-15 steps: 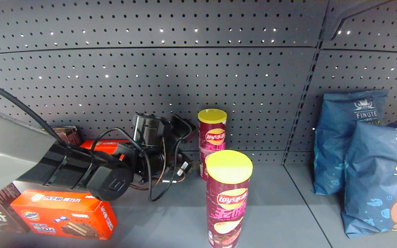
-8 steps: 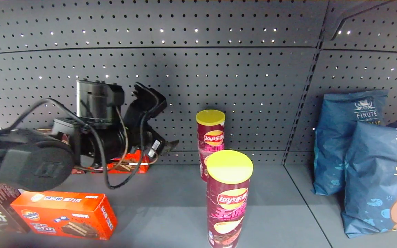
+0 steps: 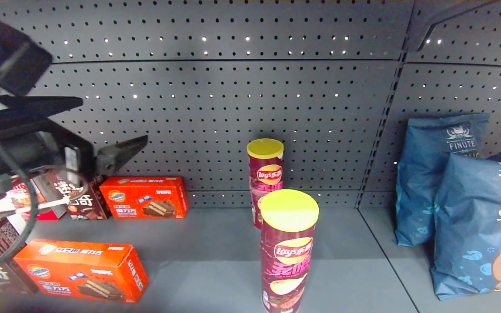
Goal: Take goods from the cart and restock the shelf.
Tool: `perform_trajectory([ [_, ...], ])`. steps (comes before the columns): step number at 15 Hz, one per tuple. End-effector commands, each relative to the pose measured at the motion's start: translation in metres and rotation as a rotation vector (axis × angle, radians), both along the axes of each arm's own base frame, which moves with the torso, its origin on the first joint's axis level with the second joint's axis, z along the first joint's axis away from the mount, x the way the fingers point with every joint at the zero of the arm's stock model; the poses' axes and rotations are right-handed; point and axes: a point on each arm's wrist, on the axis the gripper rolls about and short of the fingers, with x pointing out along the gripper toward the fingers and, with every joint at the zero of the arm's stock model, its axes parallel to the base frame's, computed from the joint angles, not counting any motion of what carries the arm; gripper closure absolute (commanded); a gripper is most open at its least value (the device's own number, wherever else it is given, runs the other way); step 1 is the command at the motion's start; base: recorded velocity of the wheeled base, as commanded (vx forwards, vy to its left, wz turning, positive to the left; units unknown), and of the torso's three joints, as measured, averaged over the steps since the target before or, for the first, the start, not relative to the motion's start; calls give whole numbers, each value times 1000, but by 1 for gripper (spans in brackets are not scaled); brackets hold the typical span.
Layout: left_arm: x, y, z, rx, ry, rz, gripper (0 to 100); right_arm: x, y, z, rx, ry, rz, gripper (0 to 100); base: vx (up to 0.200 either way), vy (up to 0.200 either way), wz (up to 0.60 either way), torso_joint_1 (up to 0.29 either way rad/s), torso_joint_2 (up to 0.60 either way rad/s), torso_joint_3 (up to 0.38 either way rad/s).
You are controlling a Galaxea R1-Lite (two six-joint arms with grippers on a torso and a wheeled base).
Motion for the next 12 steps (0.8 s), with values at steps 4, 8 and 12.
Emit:
perform_trajectory([
  [4, -139, 53, -99, 3, -64, 2, 0, 0, 0, 0, -1, 2, 1, 0, 0, 0, 0, 0, 0, 0],
  [8, -159, 61, -112, 91, 8, 7, 0, -1, 0, 2, -11, -8, -10, 0, 0, 0, 0, 0, 0, 0],
  [12, -158, 62, -106, 89, -4, 32, 0, 53, 6, 164, 9, 31, 246, 0, 0, 0, 0, 0, 0, 0],
])
